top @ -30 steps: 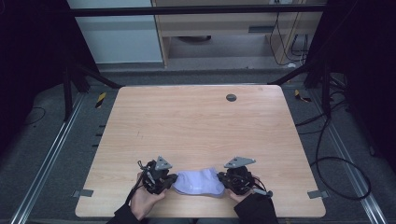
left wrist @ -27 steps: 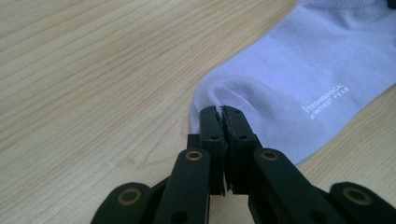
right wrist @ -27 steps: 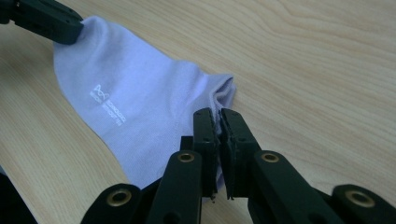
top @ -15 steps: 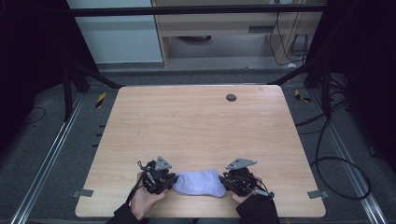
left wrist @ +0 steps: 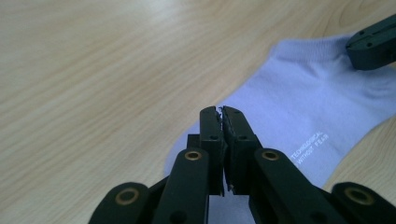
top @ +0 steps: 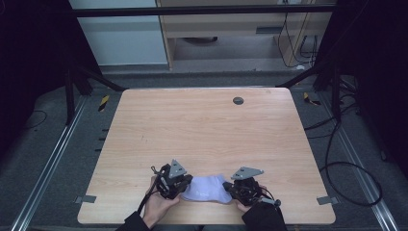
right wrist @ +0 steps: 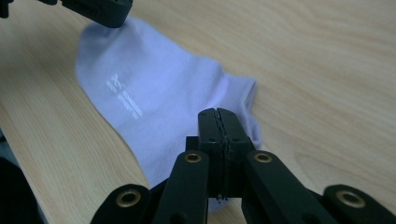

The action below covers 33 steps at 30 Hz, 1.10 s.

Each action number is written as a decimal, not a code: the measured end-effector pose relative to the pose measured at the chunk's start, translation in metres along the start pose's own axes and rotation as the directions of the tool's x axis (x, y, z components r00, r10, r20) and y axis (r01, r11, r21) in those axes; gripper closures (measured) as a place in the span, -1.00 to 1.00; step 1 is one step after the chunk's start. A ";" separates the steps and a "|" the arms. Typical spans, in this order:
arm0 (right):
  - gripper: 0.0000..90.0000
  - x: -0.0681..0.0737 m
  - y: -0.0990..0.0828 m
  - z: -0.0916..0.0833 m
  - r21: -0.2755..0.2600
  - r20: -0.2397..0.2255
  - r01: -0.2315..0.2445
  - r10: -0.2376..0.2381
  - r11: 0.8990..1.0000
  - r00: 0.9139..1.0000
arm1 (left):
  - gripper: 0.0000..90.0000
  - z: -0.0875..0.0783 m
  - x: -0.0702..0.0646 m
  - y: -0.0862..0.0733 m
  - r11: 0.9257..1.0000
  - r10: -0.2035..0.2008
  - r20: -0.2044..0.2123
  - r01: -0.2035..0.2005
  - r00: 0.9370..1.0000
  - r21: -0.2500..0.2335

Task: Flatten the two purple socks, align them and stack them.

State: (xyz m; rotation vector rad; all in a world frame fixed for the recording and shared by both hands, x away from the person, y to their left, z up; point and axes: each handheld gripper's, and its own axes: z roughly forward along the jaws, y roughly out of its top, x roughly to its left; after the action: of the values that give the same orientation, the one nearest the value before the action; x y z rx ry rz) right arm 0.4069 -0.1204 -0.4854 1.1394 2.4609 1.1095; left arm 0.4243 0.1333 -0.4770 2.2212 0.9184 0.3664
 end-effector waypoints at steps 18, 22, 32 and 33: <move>0.74 -0.008 0.002 -0.005 -0.044 -0.015 -0.031 0.030 0.999 0.999 | 0.66 -0.010 0.004 -0.003 0.999 0.010 0.016 -0.009 1.000 -0.038; 0.52 -0.020 0.001 -0.012 -0.109 0.024 -0.055 0.058 0.992 0.998 | 0.47 -0.022 0.018 -0.002 0.995 -0.023 -0.011 0.022 1.000 -0.093; -0.15 -0.066 -0.006 -0.025 -0.218 0.195 -0.131 0.174 0.967 0.965 | 0.00 -0.036 0.063 -0.013 0.983 -0.120 -0.109 0.103 0.987 -0.150; -0.20 -0.071 -0.007 -0.027 -0.229 0.205 -0.136 0.184 0.964 0.961 | -0.04 -0.037 0.068 -0.015 0.982 -0.126 -0.121 0.106 0.985 -0.155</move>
State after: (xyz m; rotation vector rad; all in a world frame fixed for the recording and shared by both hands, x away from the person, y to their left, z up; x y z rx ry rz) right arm 0.4387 -0.1892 -0.4796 1.3350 2.0543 1.1819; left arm 0.4467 0.2068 -0.4612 2.0177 1.0504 0.5129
